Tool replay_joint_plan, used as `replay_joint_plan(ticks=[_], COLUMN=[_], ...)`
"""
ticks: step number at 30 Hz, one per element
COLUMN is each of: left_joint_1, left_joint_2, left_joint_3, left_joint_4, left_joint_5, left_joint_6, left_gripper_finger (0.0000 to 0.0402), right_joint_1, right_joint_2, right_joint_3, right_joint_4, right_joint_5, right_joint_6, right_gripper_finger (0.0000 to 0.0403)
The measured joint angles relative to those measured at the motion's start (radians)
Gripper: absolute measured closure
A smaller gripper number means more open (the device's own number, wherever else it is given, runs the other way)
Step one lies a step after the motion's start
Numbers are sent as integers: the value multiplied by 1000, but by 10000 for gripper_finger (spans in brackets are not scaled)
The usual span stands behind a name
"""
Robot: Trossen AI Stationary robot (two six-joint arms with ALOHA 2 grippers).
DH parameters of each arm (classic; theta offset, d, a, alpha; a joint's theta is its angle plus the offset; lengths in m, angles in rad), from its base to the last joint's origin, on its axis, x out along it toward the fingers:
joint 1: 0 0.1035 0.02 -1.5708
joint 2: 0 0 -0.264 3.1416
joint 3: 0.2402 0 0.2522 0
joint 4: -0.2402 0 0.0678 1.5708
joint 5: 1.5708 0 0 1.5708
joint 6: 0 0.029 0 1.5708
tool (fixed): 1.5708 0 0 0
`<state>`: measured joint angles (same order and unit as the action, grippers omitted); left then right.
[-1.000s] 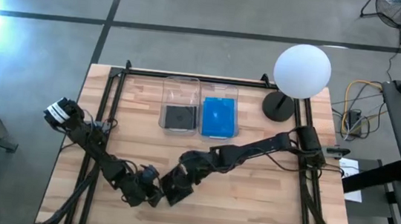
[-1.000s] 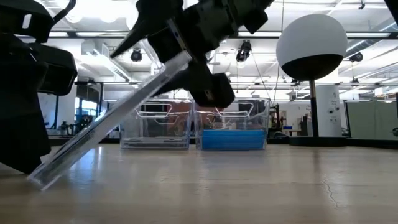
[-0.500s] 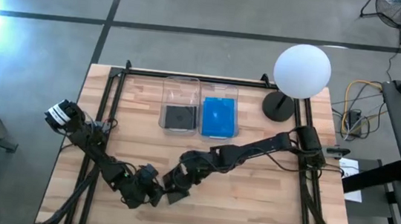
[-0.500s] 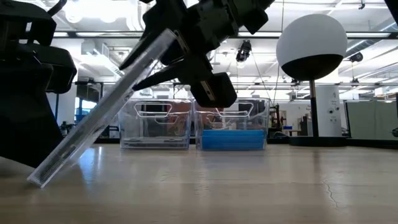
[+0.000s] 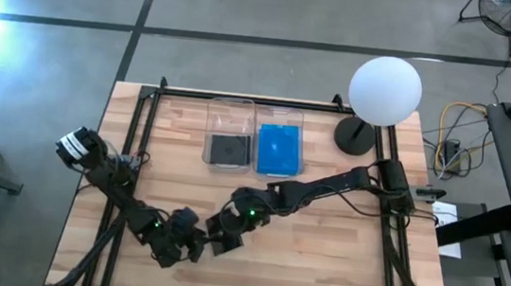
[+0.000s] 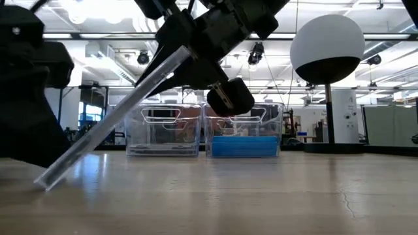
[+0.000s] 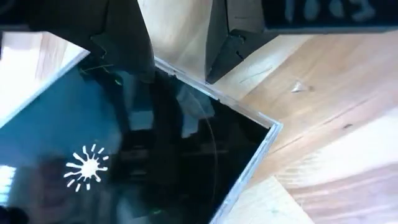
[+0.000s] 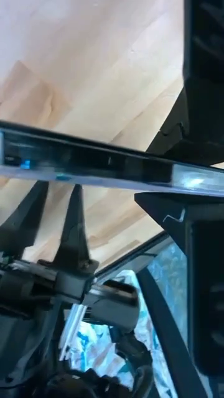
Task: Pick & place jewel cases by type
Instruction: Put the black CD case into the left transparent bin
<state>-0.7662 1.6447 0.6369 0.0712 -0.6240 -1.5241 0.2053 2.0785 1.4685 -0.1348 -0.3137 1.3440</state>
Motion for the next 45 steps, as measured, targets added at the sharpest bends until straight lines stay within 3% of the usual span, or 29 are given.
replay_joint_plan(ticks=[3, 8, 17, 21, 25, 28, 31, 36, 41, 45], left_joint_1=[-40, -155, -248, -238, -236, -236, -236, -236, -234, -234], left_joint_2=[-40, -141, -314, -404, -516, -603, -674, -746, -781, -802], left_joint_3=[0, -5, -5, -5, -5, -5, -5, -5, -4, -4], left_joint_4=[-79, -247, -370, -375, -379, -381, -385, -387, -388, -390], left_joint_5=[-32, -212, -310, -438, -589, -626, -634, -648, -695, -697], left_joint_6=[-47, -180, -242, -312, -265, -161, -55, 46, 79, 89], left_gripper_finger=[277, 277, 277, 277, 277, 277, 277, 278, 278, 278], right_joint_1=[-3, -13, -73, -162, -304, -403, -463, -509, -507, -506], right_joint_2=[-16, -64, -227, -295, -310, -270, -216, -115, 19, 129], right_joint_3=[0, 1, 1, 1, 3, 4, 16, 88, 248, 398], right_joint_4=[-16, -53, -132, -136, -139, -147, -152, -137, -228, -378], right_joint_5=[-10, 6, 297, 366, 295, 189, 148, 36, 53, 47], right_joint_6=[-7, -7, 59, 3, -80, -109, -136, -143, -198, -218], right_gripper_finger=[361, 368, 370, 370, 370, 370, 370, 369, 361, 323])
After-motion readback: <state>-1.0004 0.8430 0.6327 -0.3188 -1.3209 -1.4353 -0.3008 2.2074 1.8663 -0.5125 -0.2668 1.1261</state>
